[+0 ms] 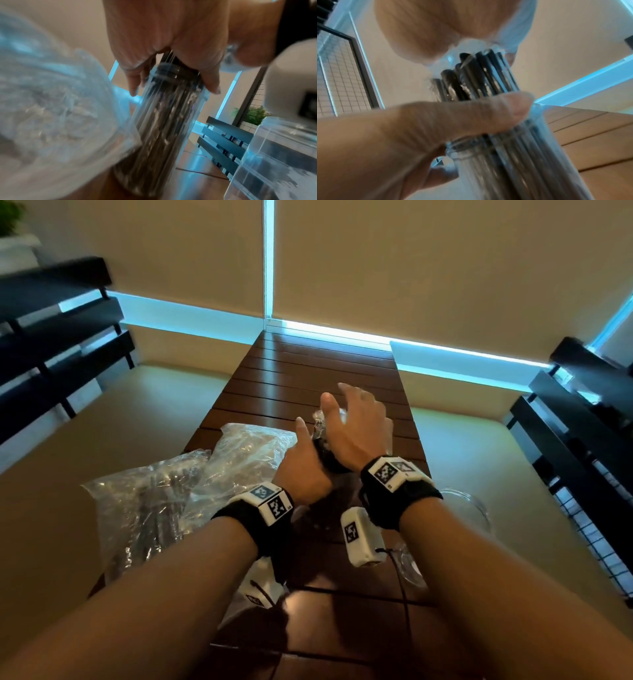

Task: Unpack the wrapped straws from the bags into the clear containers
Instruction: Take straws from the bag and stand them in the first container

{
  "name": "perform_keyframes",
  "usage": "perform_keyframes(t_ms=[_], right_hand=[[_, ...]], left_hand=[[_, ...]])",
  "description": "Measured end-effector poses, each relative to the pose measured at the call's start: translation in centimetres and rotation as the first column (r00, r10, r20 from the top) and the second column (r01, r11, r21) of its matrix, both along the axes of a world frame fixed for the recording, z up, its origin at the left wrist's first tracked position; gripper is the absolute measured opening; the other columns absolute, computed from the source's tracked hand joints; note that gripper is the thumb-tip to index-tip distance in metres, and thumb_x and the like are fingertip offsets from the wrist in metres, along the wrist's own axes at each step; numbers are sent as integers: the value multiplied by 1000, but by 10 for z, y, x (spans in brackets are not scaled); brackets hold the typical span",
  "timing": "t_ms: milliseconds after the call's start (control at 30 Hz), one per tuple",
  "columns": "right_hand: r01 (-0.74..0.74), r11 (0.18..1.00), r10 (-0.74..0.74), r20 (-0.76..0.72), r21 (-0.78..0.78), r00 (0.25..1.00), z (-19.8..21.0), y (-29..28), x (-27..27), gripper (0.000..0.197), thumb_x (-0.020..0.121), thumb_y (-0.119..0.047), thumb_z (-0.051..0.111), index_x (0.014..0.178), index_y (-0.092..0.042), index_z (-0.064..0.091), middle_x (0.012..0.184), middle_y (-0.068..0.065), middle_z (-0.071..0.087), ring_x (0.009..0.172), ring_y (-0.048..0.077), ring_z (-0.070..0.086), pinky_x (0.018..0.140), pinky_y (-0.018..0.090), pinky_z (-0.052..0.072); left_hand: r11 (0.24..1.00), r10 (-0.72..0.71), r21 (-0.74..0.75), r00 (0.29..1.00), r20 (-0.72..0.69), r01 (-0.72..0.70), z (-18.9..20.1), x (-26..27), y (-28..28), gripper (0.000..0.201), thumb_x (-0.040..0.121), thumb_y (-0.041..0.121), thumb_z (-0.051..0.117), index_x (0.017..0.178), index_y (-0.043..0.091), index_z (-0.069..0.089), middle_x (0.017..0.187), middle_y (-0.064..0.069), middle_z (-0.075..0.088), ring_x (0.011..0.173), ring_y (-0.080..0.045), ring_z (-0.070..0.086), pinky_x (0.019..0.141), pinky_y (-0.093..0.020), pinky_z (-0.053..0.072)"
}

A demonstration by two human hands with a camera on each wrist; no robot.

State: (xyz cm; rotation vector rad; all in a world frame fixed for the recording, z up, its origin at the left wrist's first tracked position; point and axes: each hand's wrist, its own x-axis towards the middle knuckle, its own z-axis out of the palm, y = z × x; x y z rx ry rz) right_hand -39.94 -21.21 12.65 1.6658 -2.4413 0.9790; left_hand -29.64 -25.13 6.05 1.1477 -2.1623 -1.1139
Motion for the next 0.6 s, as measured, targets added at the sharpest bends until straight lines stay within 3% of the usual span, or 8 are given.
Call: perform_keyframes(t_ms=[67, 133, 200, 300, 367, 467, 533, 600], right_hand=[[63, 990, -71, -54, -126, 996, -3, 12, 0, 50, 93, -57, 37, 132, -30, 53, 142, 2, 49, 131, 26, 43, 106, 49, 33], [61, 970, -96, -139, -236, 986, -3, 23, 3, 40, 90, -50, 44, 120, -28, 59, 134, 1, 53, 125, 23, 45, 102, 46, 33], [4, 952, -71, -208, -305, 976, -3, 30, 8, 29, 87, -41, 51, 109, -26, 63, 122, -1, 56, 116, 21, 48, 95, 42, 35], [-125, 960, 52, -279, -250, 959, -8, 31, 25, 19, 83, -33, 56, 98, -24, 64, 109, -4, 59, 103, 21, 51, 87, 41, 40], [-189, 967, 135, -286, -169, 949, -13, 30, 35, 14, 84, -32, 58, 94, -24, 64, 105, -4, 60, 103, 21, 51, 89, 44, 40], [-222, 966, 162, -363, -130, 918, -19, 32, 40, 14, 83, -33, 57, 90, -24, 65, 102, -4, 62, 101, 22, 51, 88, 40, 34], [-231, 968, 171, -414, -97, 894, -22, 35, 44, 16, 82, -35, 55, 90, -24, 65, 102, -5, 62, 101, 22, 51, 87, 39, 32], [-228, 972, 181, -426, -62, 887, -24, 36, 47, 17, 81, -36, 56, 90, -25, 65, 102, -6, 62, 104, 22, 51, 88, 39, 33]], left_hand=[[993, -114, -8, 984, 135, 116, 19, 10, -3, 156, 55, 67, 80, 147, 15, -34, 136, -7, 60, 121, -22, 59, 107, -46, 42], [966, -170, -113, 905, 390, 231, 44, 29, -3, 155, 48, 74, 79, 154, 13, -15, 149, -8, 47, 136, -26, 45, 114, -53, 31], [904, -120, -220, 712, 692, 366, 57, 52, -6, 144, 42, 82, 75, 154, 14, 14, 157, -5, 33, 144, -27, 30, 115, -60, 22], [911, -88, -106, 437, 895, 399, 40, 77, -10, 125, 45, 73, 81, 148, 25, 30, 155, -6, 29, 142, -30, 30, 110, -55, 35], [907, -35, -163, 454, 890, 390, 22, 86, -12, 92, 65, 56, 80, 143, 29, 41, 144, -6, 38, 129, -29, 47, 98, -47, 49], [906, 35, -294, 636, 771, 306, 5, 89, -16, 55, 88, 25, 62, 141, 26, 48, 137, -8, 47, 118, -29, 57, 93, -43, 52], [936, -48, -190, 643, 764, 296, -4, 85, -15, 51, 89, 28, 57, 140, 24, 49, 134, -9, 57, 118, -29, 57, 96, -40, 50], [952, -172, -32, 618, 767, 305, -17, 78, -9, 43, 83, 37, 55, 124, 23, 56, 125, -7, 63, 111, -28, 60, 95, -38, 50]])
